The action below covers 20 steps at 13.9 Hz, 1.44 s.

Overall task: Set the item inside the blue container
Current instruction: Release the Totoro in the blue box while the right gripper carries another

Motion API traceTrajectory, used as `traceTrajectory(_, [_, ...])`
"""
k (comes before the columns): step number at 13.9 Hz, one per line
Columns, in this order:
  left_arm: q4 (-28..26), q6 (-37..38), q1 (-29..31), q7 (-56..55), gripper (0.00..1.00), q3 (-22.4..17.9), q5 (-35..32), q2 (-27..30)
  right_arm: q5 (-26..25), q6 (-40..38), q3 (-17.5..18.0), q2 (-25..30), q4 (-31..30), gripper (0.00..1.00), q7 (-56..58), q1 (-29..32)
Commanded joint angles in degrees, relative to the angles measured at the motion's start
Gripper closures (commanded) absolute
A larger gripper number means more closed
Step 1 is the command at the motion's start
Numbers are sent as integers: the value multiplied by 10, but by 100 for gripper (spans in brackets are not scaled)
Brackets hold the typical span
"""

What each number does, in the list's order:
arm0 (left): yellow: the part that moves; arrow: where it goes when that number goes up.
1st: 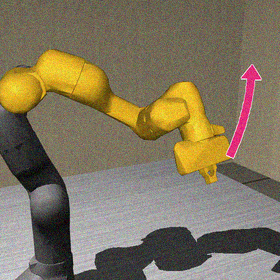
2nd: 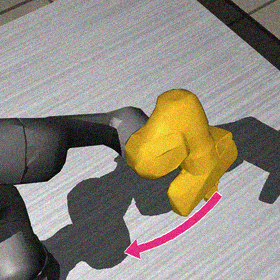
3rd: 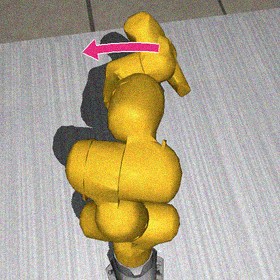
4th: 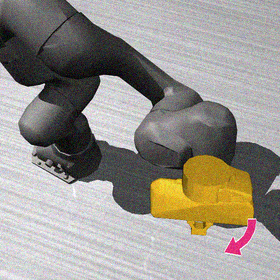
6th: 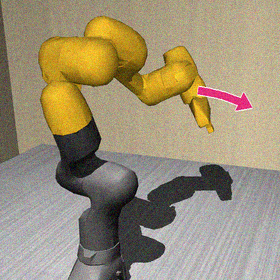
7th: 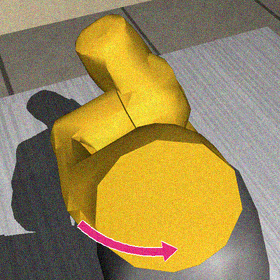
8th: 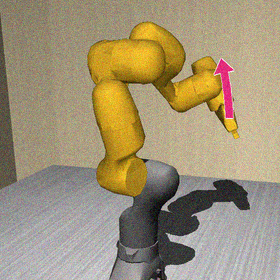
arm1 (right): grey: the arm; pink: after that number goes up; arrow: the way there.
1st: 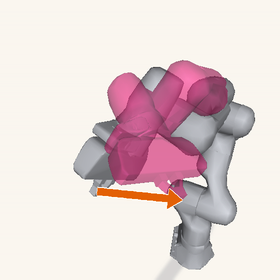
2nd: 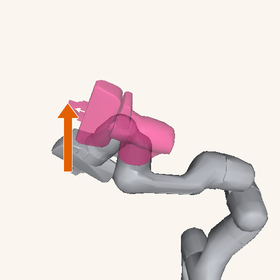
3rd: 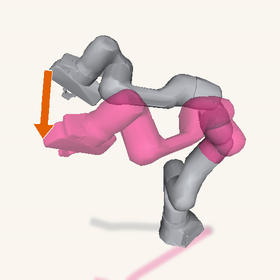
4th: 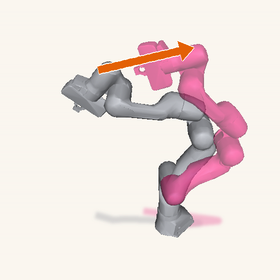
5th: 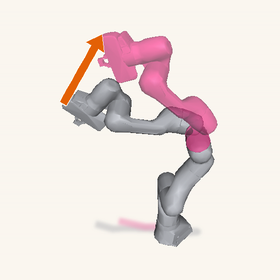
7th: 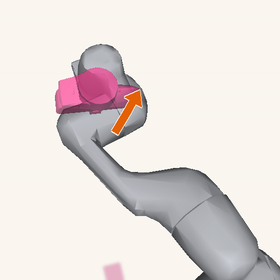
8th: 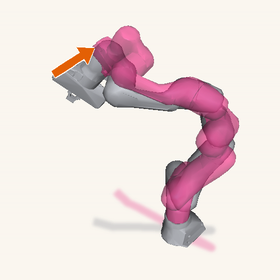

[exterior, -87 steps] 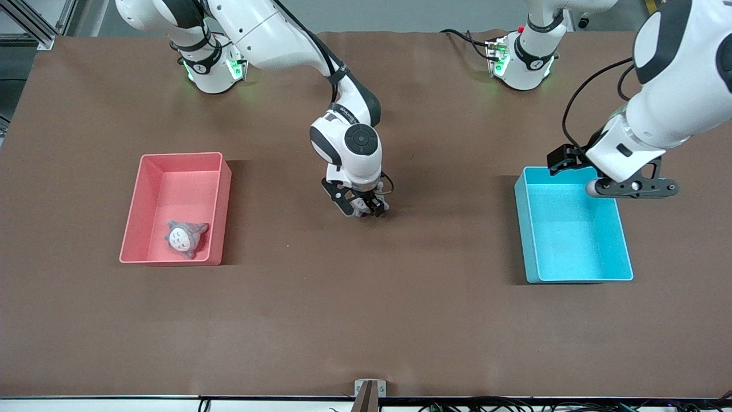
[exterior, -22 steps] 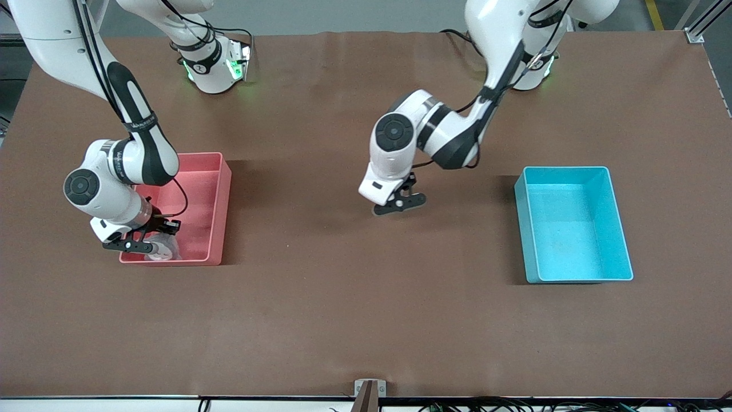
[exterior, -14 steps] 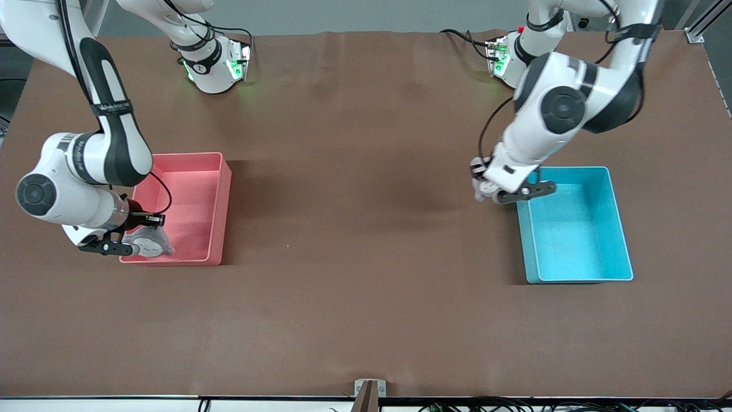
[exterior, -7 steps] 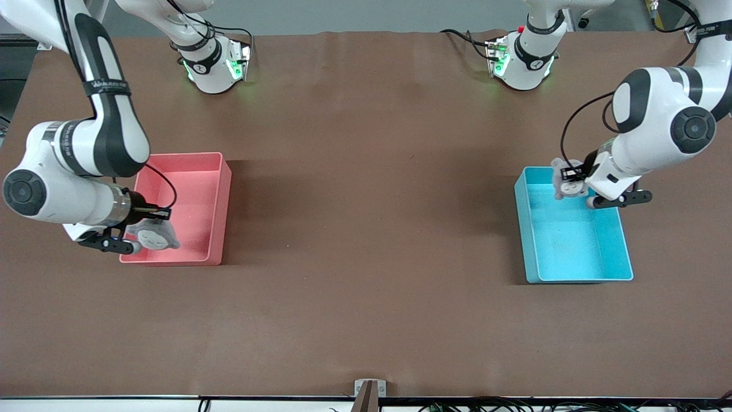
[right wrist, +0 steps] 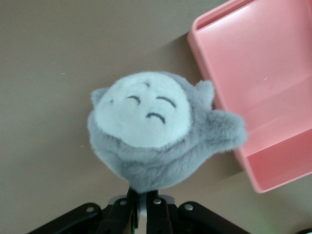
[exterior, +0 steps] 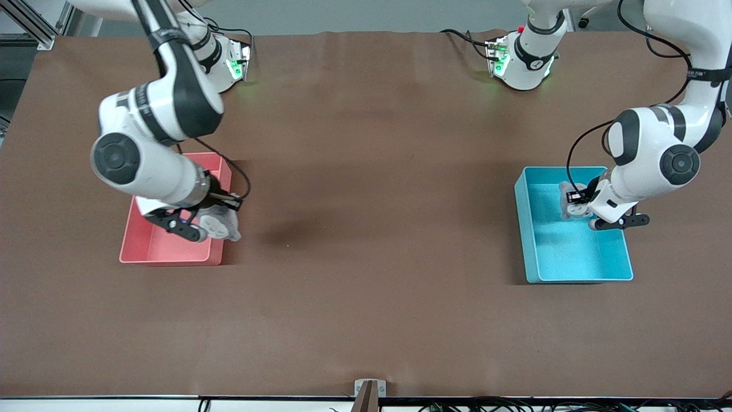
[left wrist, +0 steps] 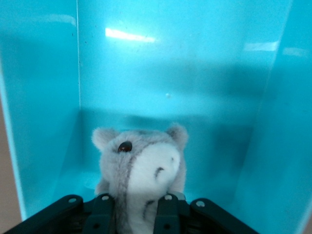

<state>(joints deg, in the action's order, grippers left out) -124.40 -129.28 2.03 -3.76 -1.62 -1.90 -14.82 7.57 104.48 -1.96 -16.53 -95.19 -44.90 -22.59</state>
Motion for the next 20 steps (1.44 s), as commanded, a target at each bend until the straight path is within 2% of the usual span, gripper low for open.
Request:
traceTrajectory(1, [5, -7, 10, 7, 91, 7, -11, -22, 5, 52, -7, -19, 8, 100, -111, -61])
traceTrajectory(6, [5, -47, 10, 7, 82, 7, -10, -65, -4, 171, -8, -103, 23, 100, -268, -154])
traceTrajectory(7, [5, -48, 10, 7, 72, 7, -10, -67, -4, 178, -9, -124, 44, 100, -300, -166])
traceTrajectory(8, [5, -48, 10, 8, 42, 7, -10, -65, -5, 179, -9, -152, 73, 100, -333, -179])
traceTrajectory(9, [6, -43, 9, 18, 8, 8, -10, -59, -7, 180, -9, -180, 103, 100, -358, -192])
traceTrajectory(10, [9, -34, 9, 34, 0, 8, -10, -50, -11, 180, -9, -210, 136, 100, -385, -205])
traceTrajectory(12, [21, 7, 9, 38, 0, 12, -10, -28, -30, 184, -10, -254, 178, 100, -435, -223])
traceTrajectory(16, [57, 124, 8, 37, 0, 36, -4, 29, -41, 252, -11, -295, 192, 100, -490, -257])
traceTrajectory(18, [73, 179, 7, 35, 0, 53, -3, 47, -42, 263, -14, -321, 221, 100, -511, -272])
traceTrajectory(20, [72, 189, 8, 32, 0, 66, -2, 56, -56, 264, -14, -343, 246, 100, -526, -283])
